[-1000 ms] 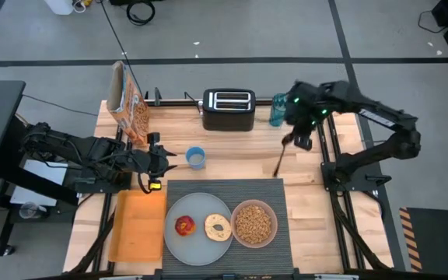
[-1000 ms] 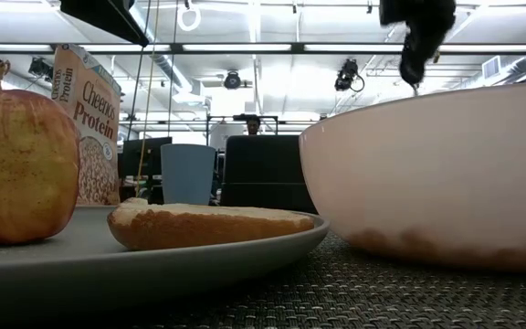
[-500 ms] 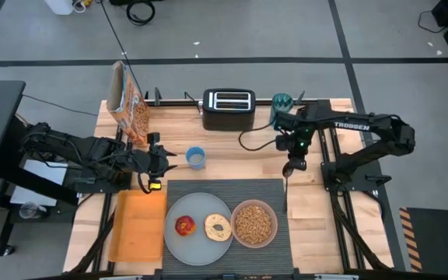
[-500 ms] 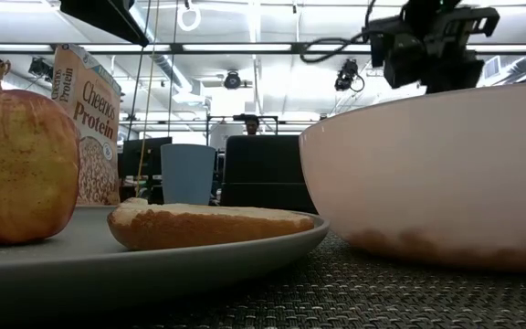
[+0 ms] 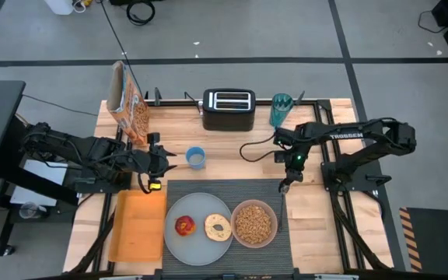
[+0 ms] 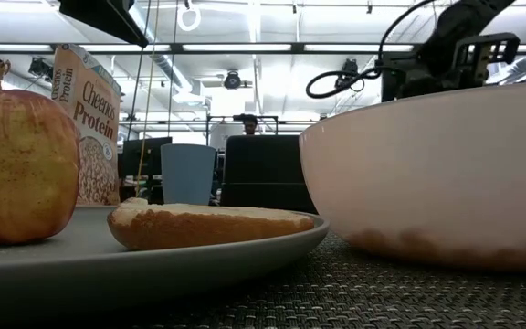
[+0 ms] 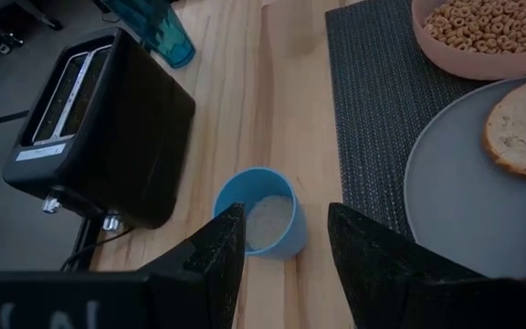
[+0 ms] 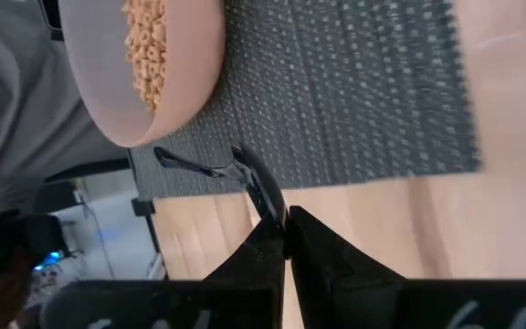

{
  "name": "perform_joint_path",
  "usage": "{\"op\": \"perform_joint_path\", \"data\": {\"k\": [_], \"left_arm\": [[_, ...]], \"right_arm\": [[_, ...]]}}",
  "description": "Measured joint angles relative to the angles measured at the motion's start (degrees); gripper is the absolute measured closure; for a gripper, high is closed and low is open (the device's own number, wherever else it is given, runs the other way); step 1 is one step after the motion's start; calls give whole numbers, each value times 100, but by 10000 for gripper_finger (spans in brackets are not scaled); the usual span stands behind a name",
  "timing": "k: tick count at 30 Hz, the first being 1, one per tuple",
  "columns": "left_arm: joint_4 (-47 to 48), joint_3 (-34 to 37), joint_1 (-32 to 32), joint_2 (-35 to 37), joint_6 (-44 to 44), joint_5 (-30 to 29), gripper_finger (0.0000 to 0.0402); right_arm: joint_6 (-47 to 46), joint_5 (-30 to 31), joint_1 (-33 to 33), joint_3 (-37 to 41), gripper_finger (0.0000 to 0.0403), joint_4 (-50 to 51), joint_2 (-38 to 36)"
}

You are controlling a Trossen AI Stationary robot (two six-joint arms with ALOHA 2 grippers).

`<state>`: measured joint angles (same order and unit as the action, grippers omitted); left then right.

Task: Arrange a breakfast setting
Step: Put the black spoon on the right of the gray table mat

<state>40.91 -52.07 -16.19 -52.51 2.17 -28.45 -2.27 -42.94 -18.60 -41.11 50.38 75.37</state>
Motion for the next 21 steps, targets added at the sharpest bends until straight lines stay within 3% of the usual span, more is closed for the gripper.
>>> {"op": "perform_joint_path", "data": {"k": [12,21], "left_arm": [[37,1,0,0,5,20,235],[115,2,0,0,7,22,235]], "right_arm": [[-1090,-102,684,524,385,-1370,3],[-1458,161,1070,530,386,-1705,377]]}}
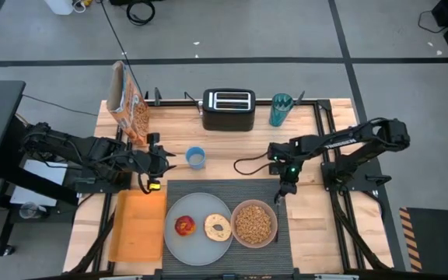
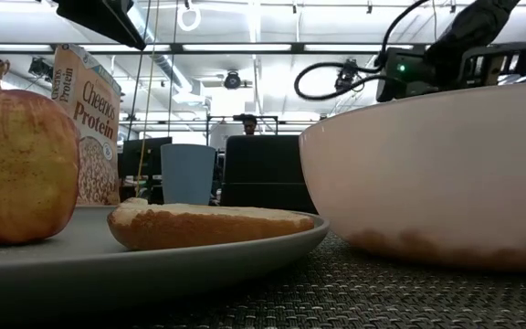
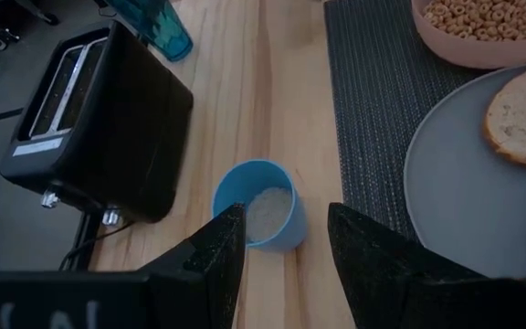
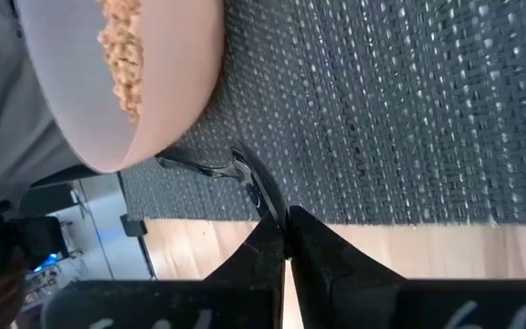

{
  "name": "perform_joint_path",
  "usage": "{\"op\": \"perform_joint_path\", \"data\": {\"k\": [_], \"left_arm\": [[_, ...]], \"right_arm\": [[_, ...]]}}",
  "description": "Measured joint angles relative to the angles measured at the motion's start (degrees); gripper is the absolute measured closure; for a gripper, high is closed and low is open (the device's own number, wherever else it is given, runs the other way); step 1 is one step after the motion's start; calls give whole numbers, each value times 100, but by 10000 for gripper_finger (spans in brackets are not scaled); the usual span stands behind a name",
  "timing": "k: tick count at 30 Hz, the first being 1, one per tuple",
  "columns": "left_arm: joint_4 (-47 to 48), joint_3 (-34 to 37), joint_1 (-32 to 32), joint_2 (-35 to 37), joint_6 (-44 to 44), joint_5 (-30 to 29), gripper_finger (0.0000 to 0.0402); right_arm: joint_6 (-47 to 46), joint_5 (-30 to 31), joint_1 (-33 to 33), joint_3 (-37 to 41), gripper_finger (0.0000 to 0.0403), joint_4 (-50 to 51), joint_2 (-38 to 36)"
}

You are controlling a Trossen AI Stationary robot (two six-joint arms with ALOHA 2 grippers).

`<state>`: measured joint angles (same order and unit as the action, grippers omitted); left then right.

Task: Arrange a breakfast setting
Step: Put the black spoon on the right of the gray table mat

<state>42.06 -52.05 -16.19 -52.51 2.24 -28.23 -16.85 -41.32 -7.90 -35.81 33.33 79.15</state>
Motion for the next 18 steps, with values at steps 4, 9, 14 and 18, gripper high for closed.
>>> {"op": "perform_joint_path", "data": {"k": [4,9,14,18], "left_arm": [[0,0,-2,0,-2,0,235],[-5,0,-2,0,-4,0,235],[0,0,-2,0,-7,0,235],[-4,0,-2,0,-7,0,235]], "right_arm": [[-18,-50,83,0,386,-158,356],[-23,-211,95,-2,375,-436,709],[-58,-369,157,-2,360,-756,952],[-58,-357,195,-2,354,-813,1095]]}}
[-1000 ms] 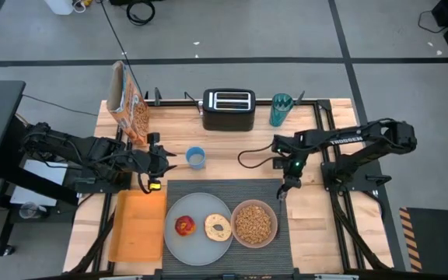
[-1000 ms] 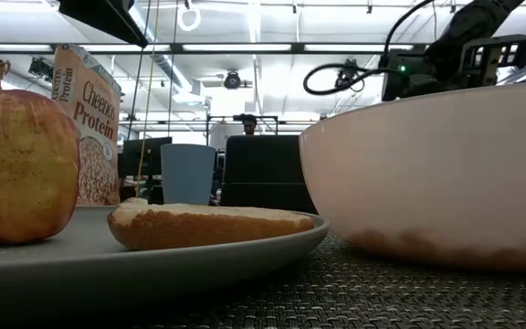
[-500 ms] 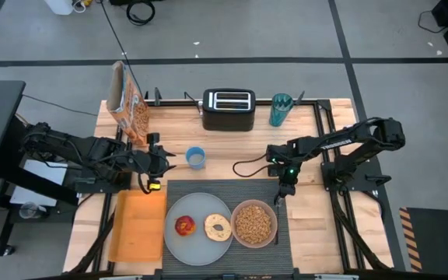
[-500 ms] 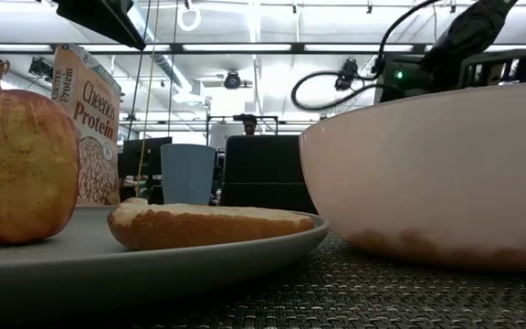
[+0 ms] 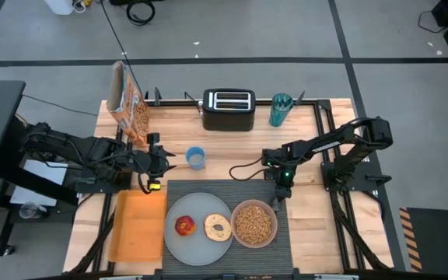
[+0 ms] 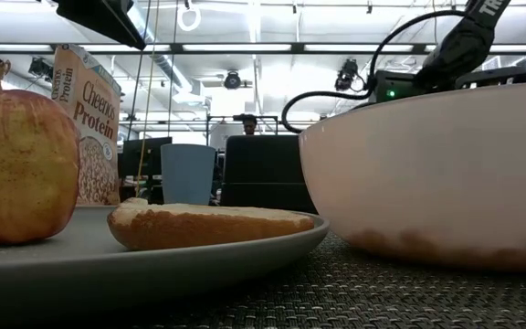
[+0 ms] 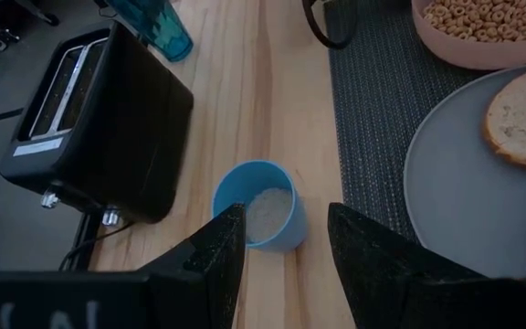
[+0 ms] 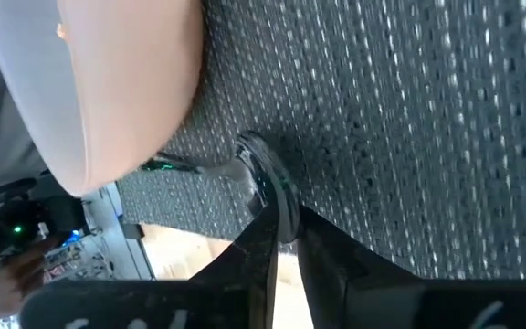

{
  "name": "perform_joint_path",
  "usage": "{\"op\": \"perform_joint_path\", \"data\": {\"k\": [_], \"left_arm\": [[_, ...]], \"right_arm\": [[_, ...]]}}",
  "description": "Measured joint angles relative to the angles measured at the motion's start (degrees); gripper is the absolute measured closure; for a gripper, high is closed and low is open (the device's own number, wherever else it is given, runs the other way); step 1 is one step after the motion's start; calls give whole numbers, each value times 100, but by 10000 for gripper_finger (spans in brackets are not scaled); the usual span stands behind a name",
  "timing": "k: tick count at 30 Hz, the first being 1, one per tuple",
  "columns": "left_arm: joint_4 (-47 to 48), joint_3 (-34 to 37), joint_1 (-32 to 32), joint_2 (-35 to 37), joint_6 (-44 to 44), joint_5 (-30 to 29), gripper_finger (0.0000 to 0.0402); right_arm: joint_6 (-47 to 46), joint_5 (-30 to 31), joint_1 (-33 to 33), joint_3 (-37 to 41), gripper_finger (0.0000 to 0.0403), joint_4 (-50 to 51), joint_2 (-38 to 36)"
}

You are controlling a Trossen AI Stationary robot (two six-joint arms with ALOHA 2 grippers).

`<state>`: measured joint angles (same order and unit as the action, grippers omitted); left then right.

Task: Arrange a breakfast setting
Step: Put the black spoon on the right of the gray table mat

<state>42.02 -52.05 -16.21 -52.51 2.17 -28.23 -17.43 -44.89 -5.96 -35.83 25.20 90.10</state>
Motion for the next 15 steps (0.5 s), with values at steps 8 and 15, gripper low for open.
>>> {"op": "perform_joint_path", "data": {"k": [8,15], "left_arm": [[1,0,0,0,0,0,235],[0,0,0,0,2,0,235]], "right_arm": [[-40,78,-4,-7,323,-359,-21],[-50,320,-71,-285,286,19,-198]]}}
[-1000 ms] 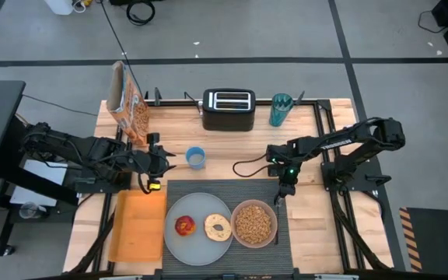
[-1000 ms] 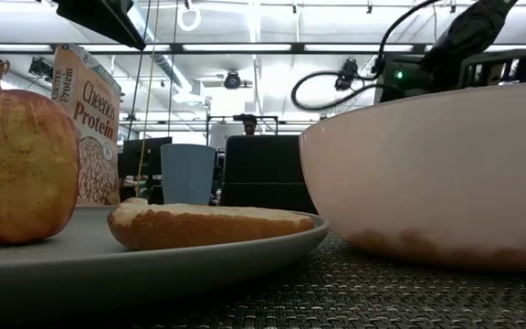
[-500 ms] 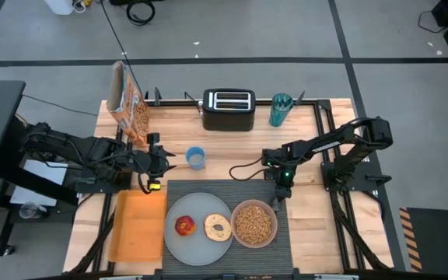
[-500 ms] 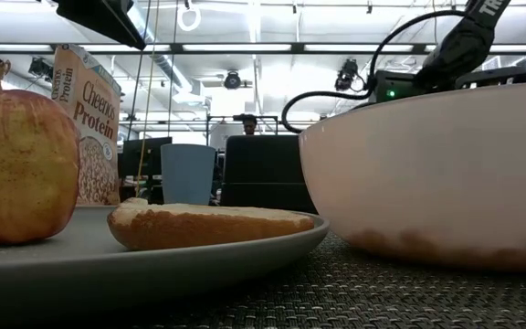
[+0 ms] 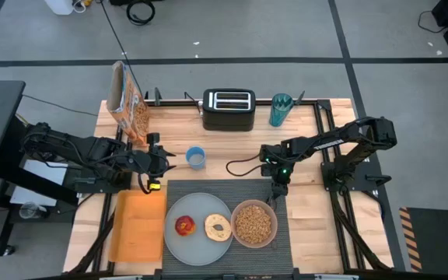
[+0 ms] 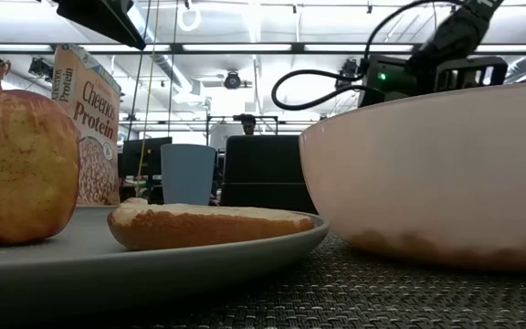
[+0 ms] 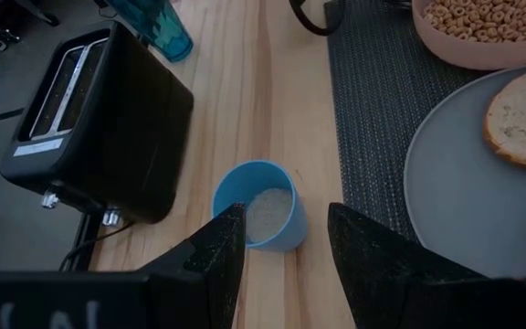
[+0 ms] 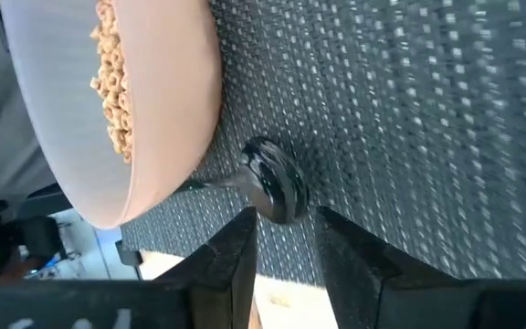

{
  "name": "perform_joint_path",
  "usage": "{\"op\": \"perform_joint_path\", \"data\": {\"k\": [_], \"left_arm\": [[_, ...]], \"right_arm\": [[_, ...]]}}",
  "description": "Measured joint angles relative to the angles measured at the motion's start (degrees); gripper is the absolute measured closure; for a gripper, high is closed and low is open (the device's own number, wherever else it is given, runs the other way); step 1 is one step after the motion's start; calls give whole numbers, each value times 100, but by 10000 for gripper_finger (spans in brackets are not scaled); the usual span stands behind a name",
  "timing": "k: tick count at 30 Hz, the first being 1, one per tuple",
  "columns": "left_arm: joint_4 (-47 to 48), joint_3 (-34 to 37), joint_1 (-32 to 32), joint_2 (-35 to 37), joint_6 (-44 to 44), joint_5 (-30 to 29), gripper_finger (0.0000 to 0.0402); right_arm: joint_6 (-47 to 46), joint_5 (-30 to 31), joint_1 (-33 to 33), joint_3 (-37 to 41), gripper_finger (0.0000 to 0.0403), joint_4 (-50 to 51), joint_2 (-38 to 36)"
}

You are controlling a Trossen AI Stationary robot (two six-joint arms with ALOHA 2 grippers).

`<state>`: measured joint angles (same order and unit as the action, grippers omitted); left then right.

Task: Arrange a breakfast setting
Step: Put the black spoon on the right of the gray table mat, then return to Home Position

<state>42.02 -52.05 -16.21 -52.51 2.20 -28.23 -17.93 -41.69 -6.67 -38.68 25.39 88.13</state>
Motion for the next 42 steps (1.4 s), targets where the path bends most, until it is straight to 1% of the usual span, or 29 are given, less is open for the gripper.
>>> {"op": "perform_joint_path", "data": {"k": [3,6,9,11,13,14,16,20,23,26,28,31,36,40,42], "left_arm": [[2,0,0,0,0,0,235],[2,0,0,0,-2,0,235],[2,0,1,0,3,22,235],[-27,0,2,5,167,316,235],[-254,2,2,45,368,681,235],[-442,2,2,77,406,763,235],[-735,0,43,103,463,865,235],[-977,25,169,132,511,1093,235],[-1545,484,308,245,714,1117,235],[-2327,1091,532,492,873,1104,235],[-2417,1406,652,758,850,1096,235],[-2583,1814,771,1283,640,1258,235],[-3074,2574,786,2224,362,1355,235],[-3743,3234,785,2808,229,1355,235],[-4107,3535,785,3017,177,1340,235]], "right_arm": [[154,249,-68,-286,278,680,-100],[464,723,-114,-527,277,1340,-283],[882,1157,-166,-629,278,1547,-574],[1183,1502,-230,-625,278,1493,-839],[1409,1803,-353,-528,279,1194,-1142],[1503,1877,-432,-439,279,938,-1308],[1706,1959,-604,-220,279,340,-1647],[1990,2001,-897,251,279,-707,-2213],[2151,2247,-1021,493,279,-1289,-2549],[2326,2511,-1101,603,279,-1602,-2836],[2405,2622,-1140,608,279,-1721,-3044],[2497,2746,-1182,611,279,-1692,-3384],[2656,3116,-1190,627,279,-1850,-3847],[2804,3167,-1195,998,279,-2503,-4188],[2830,3294,-1230,1243,279,-2745,-4378]]}}
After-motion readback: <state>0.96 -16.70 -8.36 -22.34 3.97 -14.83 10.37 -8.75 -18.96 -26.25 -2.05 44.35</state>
